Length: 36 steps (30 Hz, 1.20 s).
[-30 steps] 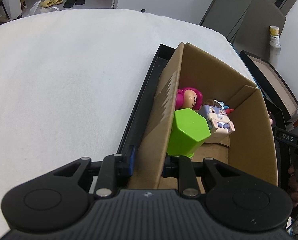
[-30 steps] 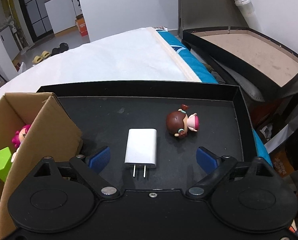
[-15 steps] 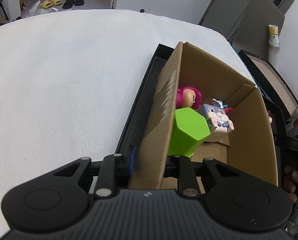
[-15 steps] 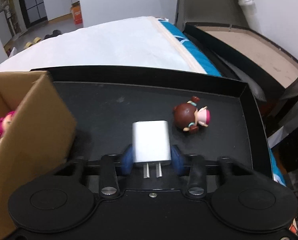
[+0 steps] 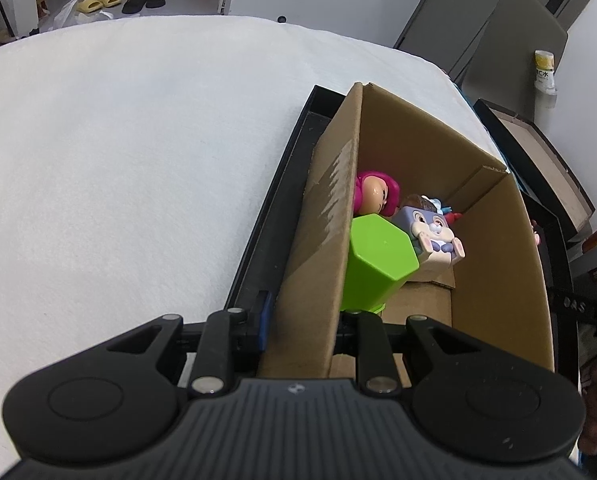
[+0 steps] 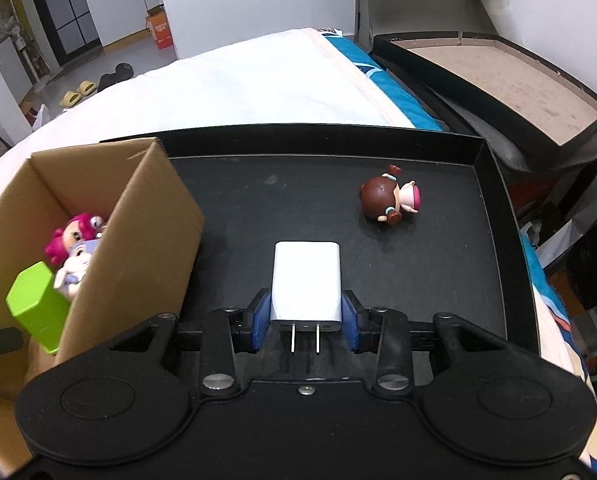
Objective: Organize rigid objects
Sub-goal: 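Lift the white charger with the right gripper and carry it over the box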
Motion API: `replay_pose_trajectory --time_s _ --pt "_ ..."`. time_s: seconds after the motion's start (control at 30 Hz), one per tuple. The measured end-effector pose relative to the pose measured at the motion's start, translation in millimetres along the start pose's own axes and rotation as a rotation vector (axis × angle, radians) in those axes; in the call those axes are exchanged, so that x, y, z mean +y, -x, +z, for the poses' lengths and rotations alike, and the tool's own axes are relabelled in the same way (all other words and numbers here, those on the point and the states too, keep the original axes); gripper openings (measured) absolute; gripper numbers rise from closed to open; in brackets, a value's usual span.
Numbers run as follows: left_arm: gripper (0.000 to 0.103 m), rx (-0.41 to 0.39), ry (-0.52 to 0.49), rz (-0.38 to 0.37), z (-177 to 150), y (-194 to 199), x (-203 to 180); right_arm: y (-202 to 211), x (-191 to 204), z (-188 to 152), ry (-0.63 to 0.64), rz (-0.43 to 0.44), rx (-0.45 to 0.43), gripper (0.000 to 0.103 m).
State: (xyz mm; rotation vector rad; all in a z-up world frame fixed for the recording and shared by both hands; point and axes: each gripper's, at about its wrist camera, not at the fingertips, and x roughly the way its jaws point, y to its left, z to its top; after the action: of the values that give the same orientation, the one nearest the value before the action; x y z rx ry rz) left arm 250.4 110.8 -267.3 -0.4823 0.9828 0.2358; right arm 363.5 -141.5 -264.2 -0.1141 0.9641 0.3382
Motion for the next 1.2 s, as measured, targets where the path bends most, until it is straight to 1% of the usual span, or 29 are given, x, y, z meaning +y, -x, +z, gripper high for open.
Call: replay_pose_trajectory --time_s 0.37,0.7,0.97,1.2 --pt "0.023 0.006 0.007 -0.010 2 3 3 28 -2 5 -0.041 -0.036 0.017 0.036" --pt "0.023 0.015 0.005 -0.035 2 5 3 55 7 20 -0.002 -0.073 -0.021 0.036" --pt "0.024 0.018 0.003 -0.050 0 5 3 76 24 33 0.034 -0.072 -0.054 0.036" --pt "0.024 0.019 0.005 -0.057 0 4 4 86 39 44 0.078 -0.073 -0.075 0.036"
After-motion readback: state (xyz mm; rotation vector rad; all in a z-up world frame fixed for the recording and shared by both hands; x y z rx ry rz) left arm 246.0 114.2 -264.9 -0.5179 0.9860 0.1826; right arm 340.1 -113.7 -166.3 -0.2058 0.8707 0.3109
